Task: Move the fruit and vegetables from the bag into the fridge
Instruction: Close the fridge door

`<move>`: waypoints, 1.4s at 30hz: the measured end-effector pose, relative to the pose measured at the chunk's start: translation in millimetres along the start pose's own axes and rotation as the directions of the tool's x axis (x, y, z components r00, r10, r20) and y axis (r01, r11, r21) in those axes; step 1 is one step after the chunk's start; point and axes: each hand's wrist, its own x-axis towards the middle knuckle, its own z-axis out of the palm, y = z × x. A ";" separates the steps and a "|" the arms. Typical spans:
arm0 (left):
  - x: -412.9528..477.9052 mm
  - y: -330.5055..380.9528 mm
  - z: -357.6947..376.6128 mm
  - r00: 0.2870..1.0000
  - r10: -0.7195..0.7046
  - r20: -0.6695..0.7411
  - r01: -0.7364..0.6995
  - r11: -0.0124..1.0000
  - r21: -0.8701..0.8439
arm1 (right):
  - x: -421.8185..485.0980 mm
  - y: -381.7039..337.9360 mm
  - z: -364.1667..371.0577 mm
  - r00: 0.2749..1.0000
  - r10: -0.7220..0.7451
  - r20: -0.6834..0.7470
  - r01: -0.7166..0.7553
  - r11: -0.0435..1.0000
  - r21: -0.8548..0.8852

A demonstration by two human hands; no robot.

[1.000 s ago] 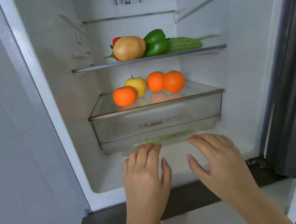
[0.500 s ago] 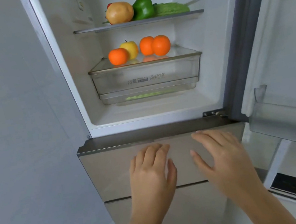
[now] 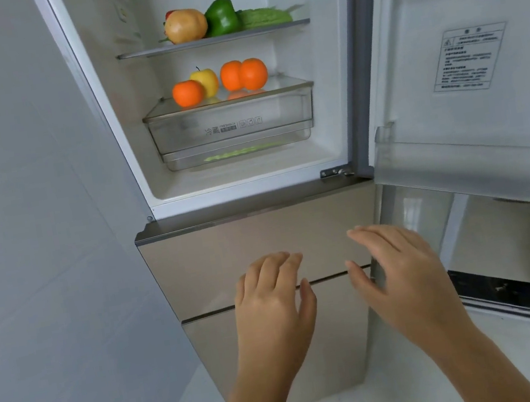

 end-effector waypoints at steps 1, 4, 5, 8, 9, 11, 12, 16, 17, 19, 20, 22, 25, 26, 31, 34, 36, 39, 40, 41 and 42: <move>-7.3 2.6 -3.3 1.000 0.000 0.006 0.000 1.000 -0.012 | -8.0 -3.2 -4.8 1.000 0.010 0.009 -0.010 1.000 -0.003; -32.8 8.1 -14.6 1.000 -0.010 0.024 0.011 0.999 -0.037 | -32.3 -14.7 -16.1 0.998 0.041 0.052 -0.040 0.999 -0.007; -41.4 9.6 -18.0 0.999 -0.012 0.036 0.013 0.999 -0.047 | -39.9 -17.7 -19.5 0.996 0.052 0.066 -0.051 0.999 -0.015; -65.6 15.9 -25.7 0.997 -0.004 0.078 0.010 0.997 -0.076 | -64.1 -25.3 -31.8 0.991 0.090 0.103 -0.084 0.994 -0.065; -71.6 18.7 -27.1 0.996 -0.006 0.091 0.014 0.996 -0.085 | -71.1 -25.8 -36.1 0.989 0.095 0.109 -0.087 0.993 -0.077; -81.0 27.7 -28.0 0.994 -0.002 0.111 0.014 0.993 -0.115 | -83.4 -24.9 -47.8 0.988 0.111 0.109 -0.099 0.989 -0.105; -84.2 34.1 -27.5 0.993 0.009 0.120 0.007 0.991 -0.134 | -89.1 -22.7 -54.9 0.988 0.122 0.098 -0.109 0.986 -0.123; -86.4 69.0 -19.8 0.988 0.080 0.133 -0.047 0.971 -0.232 | -110.0 -6.6 -88.8 0.982 0.182 0.047 -0.169 0.965 -0.199; -84.8 79.5 -16.4 0.986 0.100 0.133 -0.063 0.965 -0.255 | -114.6 -1.2 -97.7 0.978 0.205 0.036 -0.193 0.956 -0.220; -80.6 101.6 -9.4 0.979 0.145 0.142 -0.099 0.953 -0.288 | -123.0 11.9 -115.1 0.970 0.243 -0.004 -0.236 0.935 -0.266; -77.9 113.5 -5.3 0.974 0.170 0.149 -0.119 0.946 -0.301 | -126.7 19.6 -124.1 0.965 0.260 -0.032 -0.258 0.923 -0.287; -70.3 138.2 3.7 0.962 0.219 0.161 -0.157 0.931 -0.329 | -132.3 36.9 -142.0 0.956 0.280 -0.085 -0.292 0.900 -0.322; -53.5 176.0 20.0 0.947 0.281 0.154 -0.209 0.907 -0.367 | -134.5 66.8 -166.0 0.944 0.296 -0.143 -0.328 0.875 -0.355; -47.5 188.8 26.2 0.944 0.296 0.145 -0.223 0.897 -0.381 | -134.2 77.5 -173.4 0.942 0.297 -0.158 -0.335 0.868 -0.365; -12.9 254.8 60.9 0.919 0.385 0.083 -0.314 0.844 -0.435 | -131.1 141.0 -204.8 0.933 0.303 -0.193 -0.359 0.827 -0.433; 9.9 292.9 87.4 0.902 0.430 0.043 -0.369 0.819 -0.439 | -128.5 180.2 -219.4 0.926 0.306 -0.222 -0.376 0.806 -0.457; 22.7 315.6 104.6 0.894 0.448 0.023 -0.392 0.805 -0.446 | -124.5 202.1 -228.2 0.923 0.304 -0.235 -0.382 0.799 -0.465; 39.1 344.0 128.8 0.879 0.477 0.002 -0.430 0.795 -0.428 | -117.1 229.3 -239.7 0.919 0.315 -0.236 -0.391 0.799 -0.457; 44.7 351.2 136.6 0.877 0.480 0.003 -0.435 0.797 -0.420 | -114.8 237.2 -242.8 0.919 0.316 -0.235 -0.392 0.797 -0.459; 50.6 357.4 144.0 0.878 0.479 0.007 -0.434 0.801 -0.412 | -112.8 244.7 -245.3 0.920 0.317 -0.232 -0.391 0.796 -0.462; 56.2 362.5 150.8 0.880 0.475 0.012 -0.430 0.807 -0.405 | -111.2 251.8 -247.6 0.920 0.316 -0.231 -0.390 0.796 -0.464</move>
